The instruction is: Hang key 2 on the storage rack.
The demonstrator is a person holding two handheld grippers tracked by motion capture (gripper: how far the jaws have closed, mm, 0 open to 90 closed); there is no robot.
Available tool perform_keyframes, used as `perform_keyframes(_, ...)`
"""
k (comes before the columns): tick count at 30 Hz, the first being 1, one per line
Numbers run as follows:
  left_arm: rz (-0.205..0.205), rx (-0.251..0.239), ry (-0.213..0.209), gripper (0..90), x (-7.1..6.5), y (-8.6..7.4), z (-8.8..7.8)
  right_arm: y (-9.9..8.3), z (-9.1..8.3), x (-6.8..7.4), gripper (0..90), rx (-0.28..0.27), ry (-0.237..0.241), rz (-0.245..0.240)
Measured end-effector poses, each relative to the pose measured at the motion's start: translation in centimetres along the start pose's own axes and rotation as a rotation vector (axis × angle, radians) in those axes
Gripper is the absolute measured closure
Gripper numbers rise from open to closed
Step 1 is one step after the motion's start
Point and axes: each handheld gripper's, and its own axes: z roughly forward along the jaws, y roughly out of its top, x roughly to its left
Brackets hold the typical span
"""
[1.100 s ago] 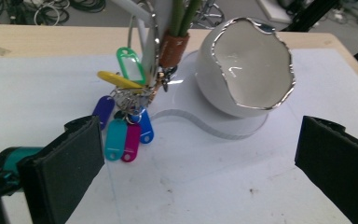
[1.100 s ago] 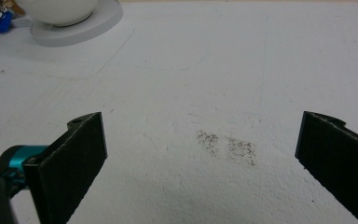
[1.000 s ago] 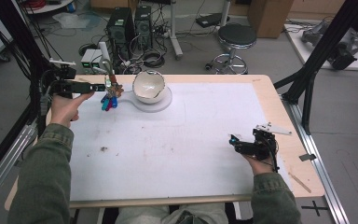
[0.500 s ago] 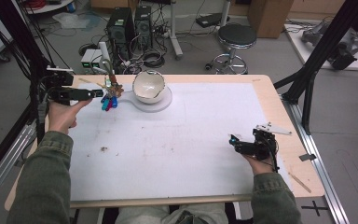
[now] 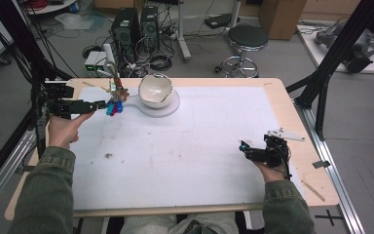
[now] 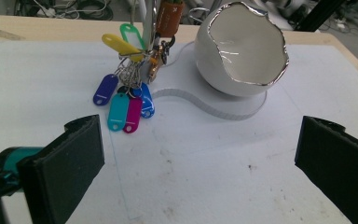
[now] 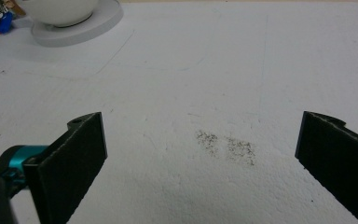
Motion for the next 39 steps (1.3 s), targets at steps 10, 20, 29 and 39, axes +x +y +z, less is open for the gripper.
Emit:
perform_keyframes(10,0.052,0.009,0.042,1.6,-0.4,-1.8,-0.9,0.0,0.0,0.0,0.9,0.001,-0.001,0.002)
perform_keyframes(20,0.059,-0.06,0.062,1.6,-0.4,-4.9,-1.6,0.0,0.1,0.1,0.9,0.003,0.001,0.001)
perform_keyframes(29,0.082,-0.087,0.09,1.6,-0.6,-6.9,-1.6,0.0,0.1,0.1,0.9,0.004,0.001,-0.004)
perform_keyframes(39,0.103,-0.205,0.129,1.6,0.4,-9.5,-2.9,0.0,0.0,0.1,0.9,0.002,0.004,-0.003)
